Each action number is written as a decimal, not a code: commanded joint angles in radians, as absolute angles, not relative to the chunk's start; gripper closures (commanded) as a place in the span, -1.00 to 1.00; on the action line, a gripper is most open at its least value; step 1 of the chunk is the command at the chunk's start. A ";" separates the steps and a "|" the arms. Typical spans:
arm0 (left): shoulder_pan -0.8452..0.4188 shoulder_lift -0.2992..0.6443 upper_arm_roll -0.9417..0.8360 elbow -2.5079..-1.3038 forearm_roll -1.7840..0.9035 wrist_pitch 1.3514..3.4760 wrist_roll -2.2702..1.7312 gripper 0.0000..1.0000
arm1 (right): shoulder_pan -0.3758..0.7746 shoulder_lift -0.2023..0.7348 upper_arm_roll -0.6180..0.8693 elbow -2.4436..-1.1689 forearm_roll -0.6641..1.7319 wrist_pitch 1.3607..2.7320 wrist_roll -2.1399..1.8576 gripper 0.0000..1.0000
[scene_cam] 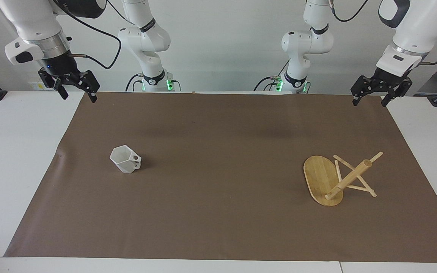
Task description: Hang cup on rack
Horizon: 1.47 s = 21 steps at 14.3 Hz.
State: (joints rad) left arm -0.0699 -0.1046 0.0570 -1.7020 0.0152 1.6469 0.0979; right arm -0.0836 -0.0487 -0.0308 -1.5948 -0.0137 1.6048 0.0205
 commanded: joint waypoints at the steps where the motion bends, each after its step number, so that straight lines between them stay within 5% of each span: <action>1: -0.063 -0.115 0.054 -1.704 0.032 1.631 0.104 -1.00 | -0.089 -0.074 -0.028 -1.620 -0.002 1.605 0.031 -1.00; 21: -0.063 -0.115 0.054 -1.704 0.032 1.629 0.104 -1.00 | -0.091 -0.080 -0.029 -1.621 -0.005 1.577 -0.002 -1.00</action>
